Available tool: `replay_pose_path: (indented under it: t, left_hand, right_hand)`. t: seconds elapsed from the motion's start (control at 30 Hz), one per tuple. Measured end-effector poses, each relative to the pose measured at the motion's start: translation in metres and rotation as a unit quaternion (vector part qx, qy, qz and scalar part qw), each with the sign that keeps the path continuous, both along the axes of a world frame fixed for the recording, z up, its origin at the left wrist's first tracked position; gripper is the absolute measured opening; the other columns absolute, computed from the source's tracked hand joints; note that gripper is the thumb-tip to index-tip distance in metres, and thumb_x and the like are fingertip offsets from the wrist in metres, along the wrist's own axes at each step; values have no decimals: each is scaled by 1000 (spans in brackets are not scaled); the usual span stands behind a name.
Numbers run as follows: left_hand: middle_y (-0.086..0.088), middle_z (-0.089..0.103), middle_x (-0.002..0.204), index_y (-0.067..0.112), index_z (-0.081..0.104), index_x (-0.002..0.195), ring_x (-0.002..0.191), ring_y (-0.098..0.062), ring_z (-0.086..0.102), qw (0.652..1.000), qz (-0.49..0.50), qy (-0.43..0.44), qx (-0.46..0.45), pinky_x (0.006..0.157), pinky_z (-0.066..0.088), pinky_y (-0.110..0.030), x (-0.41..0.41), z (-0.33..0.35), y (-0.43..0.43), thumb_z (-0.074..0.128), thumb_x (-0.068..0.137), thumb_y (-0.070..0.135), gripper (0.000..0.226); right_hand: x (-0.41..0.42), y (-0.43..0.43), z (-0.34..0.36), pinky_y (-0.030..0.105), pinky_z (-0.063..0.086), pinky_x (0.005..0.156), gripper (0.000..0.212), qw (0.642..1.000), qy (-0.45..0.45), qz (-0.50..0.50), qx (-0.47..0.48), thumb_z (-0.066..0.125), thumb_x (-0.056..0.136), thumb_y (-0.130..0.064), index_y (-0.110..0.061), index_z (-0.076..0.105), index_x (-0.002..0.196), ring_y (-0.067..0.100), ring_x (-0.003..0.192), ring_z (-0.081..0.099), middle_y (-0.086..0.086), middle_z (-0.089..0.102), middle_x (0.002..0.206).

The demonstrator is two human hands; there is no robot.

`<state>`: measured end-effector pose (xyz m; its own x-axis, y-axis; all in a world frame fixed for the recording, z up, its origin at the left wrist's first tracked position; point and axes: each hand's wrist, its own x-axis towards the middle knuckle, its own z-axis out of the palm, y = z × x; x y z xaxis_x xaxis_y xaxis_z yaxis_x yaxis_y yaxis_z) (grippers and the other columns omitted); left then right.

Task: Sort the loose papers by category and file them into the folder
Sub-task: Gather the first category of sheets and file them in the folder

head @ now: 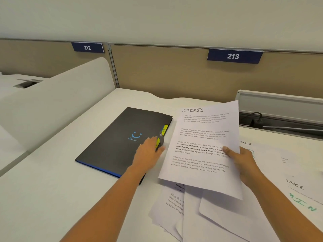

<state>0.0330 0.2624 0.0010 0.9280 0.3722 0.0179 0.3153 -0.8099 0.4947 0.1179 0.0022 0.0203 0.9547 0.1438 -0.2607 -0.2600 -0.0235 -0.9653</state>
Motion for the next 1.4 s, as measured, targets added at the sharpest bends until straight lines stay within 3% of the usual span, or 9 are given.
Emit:
replay_pose_path:
  t: [0.13,0.43,0.53,0.6,0.7,0.83,1.0,1.1,1.4]
  left_hand:
    - [4,25,153,22,21,145,145,-14,7,997,-72,28,-29,116,-1,-48,8,-9,-13,31,96,47,56]
    - [8,14,156,21,21,147,145,-12,2,988,-95,115,43,113,-6,-51,11,-13,-20,16,97,51,59]
    - [4,27,152,19,29,145,143,-15,15,993,-92,78,-4,115,1,-47,9,-13,-15,21,99,42,51]
    - [-4,56,127,17,51,130,123,-23,47,996,-41,-17,-78,111,24,-40,4,-10,-10,30,100,32,39]
    - [-2,66,88,14,68,102,86,-19,57,971,104,-158,-147,77,42,-24,-7,-1,3,40,98,19,28]
    - [-8,63,119,9,58,123,103,-19,58,965,204,-133,-101,84,41,-24,-17,-1,29,47,95,15,31]
    - [-8,52,130,13,48,130,118,-25,50,988,135,-10,-78,100,43,-40,-20,-10,37,63,82,44,60]
    - [-8,36,145,11,36,139,133,-24,33,994,92,64,-5,112,27,-45,-20,-9,34,63,79,48,75]
    - [-8,34,146,9,38,137,131,-25,36,993,75,86,14,104,36,-36,-26,2,34,61,84,43,67]
  right_hand:
    - [3,-5,0,39,52,76,21,1000,3,-9,5,61,88,-13,-8,60,108,28,80,63,6,67,91]
    - [10,-18,1,44,52,80,24,999,-7,-24,-23,62,88,-14,-7,60,111,28,76,63,8,66,90]
    - [13,-21,5,46,50,84,31,999,-9,-48,-21,62,89,-16,-5,58,117,33,84,62,13,65,103]
    - [14,-22,9,46,50,83,35,998,-9,-63,-5,61,89,-17,-4,55,121,34,88,62,13,63,107]
    - [13,-20,14,38,51,71,29,997,-3,-72,34,60,89,-14,-7,56,117,25,78,62,9,64,98]
    - [11,-11,15,40,51,74,31,993,29,-82,78,61,89,-12,-9,56,118,22,81,62,8,65,103]
    - [5,7,13,41,52,75,20,994,37,-58,88,60,89,-11,-13,58,109,22,80,63,2,65,91]
    - [2,16,12,45,51,80,26,995,36,-47,80,61,88,-12,-11,58,114,23,80,63,3,66,92]
    - [0,30,14,44,52,85,23,999,-14,2,37,61,89,-14,-12,60,111,24,85,64,4,68,95]
